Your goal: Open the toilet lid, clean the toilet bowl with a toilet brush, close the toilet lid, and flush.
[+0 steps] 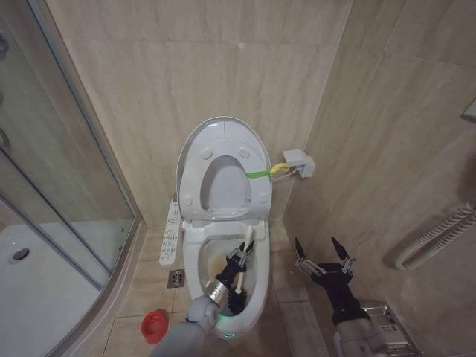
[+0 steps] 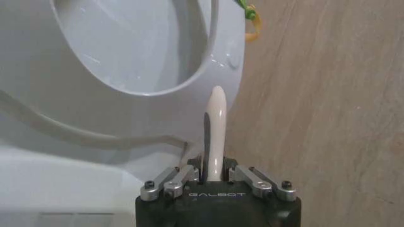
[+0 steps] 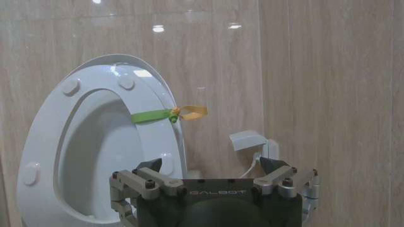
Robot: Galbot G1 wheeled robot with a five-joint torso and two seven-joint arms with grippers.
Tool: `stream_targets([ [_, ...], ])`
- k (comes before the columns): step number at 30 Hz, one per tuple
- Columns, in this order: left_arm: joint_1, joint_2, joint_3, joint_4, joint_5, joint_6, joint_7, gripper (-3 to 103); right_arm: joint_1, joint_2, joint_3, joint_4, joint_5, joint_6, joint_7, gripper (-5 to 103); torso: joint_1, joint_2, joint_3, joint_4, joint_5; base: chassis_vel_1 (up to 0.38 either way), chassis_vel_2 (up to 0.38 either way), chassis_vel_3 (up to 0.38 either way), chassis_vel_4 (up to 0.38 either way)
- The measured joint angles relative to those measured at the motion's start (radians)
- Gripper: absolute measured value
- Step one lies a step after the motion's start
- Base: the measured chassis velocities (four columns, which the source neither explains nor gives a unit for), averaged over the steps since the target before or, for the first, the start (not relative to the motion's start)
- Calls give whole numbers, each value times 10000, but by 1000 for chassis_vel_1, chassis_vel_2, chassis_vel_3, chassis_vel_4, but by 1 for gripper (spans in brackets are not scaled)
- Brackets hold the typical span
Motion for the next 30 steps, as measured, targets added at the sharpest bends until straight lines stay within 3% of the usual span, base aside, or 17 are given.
stream_targets([
  [15,984,1726,-21,-1696,-101,297,-215,21,0,0,-1,0,0,0,0,100,0,0,-1,0,-4,0,0,0,0],
  [30,2155,2018,-824,-2558,211,278,-236,21,0,0,0,0,0,0,0,100,0,0,-1,0,-2,0,0,0,0],
])
